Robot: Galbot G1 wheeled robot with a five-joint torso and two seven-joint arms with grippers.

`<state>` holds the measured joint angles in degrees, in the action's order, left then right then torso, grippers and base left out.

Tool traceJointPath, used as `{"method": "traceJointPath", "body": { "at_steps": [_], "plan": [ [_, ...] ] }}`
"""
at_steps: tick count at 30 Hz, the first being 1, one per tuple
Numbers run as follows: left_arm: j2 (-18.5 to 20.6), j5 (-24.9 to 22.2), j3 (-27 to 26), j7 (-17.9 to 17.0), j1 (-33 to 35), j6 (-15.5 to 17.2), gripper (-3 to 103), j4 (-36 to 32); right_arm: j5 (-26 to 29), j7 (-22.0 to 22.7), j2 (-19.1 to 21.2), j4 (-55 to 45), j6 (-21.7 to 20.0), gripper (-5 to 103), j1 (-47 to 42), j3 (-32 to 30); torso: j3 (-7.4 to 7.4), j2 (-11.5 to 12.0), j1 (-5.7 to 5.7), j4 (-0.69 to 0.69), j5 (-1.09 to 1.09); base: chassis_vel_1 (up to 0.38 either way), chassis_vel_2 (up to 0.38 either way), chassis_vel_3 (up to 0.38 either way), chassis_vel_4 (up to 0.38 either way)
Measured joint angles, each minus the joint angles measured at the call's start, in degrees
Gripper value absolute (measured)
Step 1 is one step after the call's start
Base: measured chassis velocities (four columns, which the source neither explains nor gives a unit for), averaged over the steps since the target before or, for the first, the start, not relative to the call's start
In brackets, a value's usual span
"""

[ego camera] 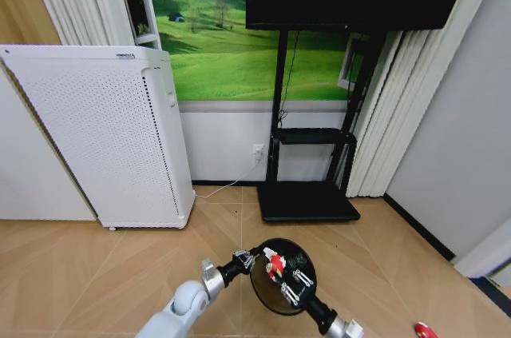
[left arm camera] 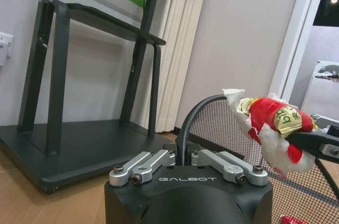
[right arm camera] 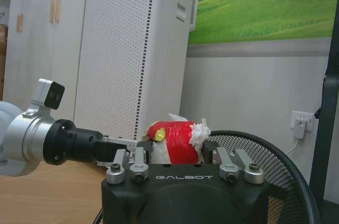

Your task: Pick up the trash bin and place the garbage on the floor into it.

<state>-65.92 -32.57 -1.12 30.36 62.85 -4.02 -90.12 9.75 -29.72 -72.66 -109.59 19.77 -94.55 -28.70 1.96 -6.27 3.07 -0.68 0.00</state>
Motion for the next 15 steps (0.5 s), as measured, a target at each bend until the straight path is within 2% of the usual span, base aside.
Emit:
{"method": "traceJointPath", "body": {
  "at_steps": [1,3,4,6,9,11,15],
  "plan": [
    [0.00,0.00,0.00,0.00,0.00,0.00,7,0.00,0.00,0.00,0.00,0.00,0.00,51,0.00,0.00,0.00,0.00,0.00,0.00,0.00,0.000,0.000,0.000,0.000],
    [0.33,0.07,-0.84,0.35,1.15,-0.07,7,-0.88,-0.20,0.03,-0.10,-0.03,-0.30,62,0.06,0.23,0.00,0.00,0.00,0.00,0.00,0.000,0.000,0.000,0.000],
    [0.33,0.07,-0.84,0.35,1.15,-0.07,7,-0.88,-0.20,0.03,-0.10,-0.03,-0.30,62,0.06,0.23,0.00,0.00,0.00,0.00,0.00,0.000,0.000,0.000,0.000],
    [0.50,0.02,-1.76,0.54,2.03,-0.07,7,-1.40,-0.32,-0.01,-0.19,-0.05,-0.37,73,-0.07,0.30,0.00,0.00,0.00,0.00,0.00,0.000,0.000,0.000,0.000],
    [0.49,0.02,-2.03,0.54,2.10,-0.08,7,-1.40,-0.25,-0.18,-0.22,-0.05,-0.37,78,-0.15,0.30,0.00,0.00,0.00,0.00,0.00,0.000,0.000,0.000,0.000],
    [0.44,-0.04,-2.80,0.19,2.18,-0.08,7,-1.40,0.87,-0.36,-0.76,-0.34,-0.51,89,-0.30,0.04,0.00,0.00,0.00,-0.01,0.00,0.000,0.000,0.000,0.000],
    [0.33,-0.36,-3.49,-0.44,2.14,-0.08,7,-1.09,2.75,0.94,-0.90,-1.15,-1.22,97,-0.08,-0.58,0.00,-0.01,0.00,-0.01,0.00,0.000,0.000,0.000,0.000]
  ]
}}
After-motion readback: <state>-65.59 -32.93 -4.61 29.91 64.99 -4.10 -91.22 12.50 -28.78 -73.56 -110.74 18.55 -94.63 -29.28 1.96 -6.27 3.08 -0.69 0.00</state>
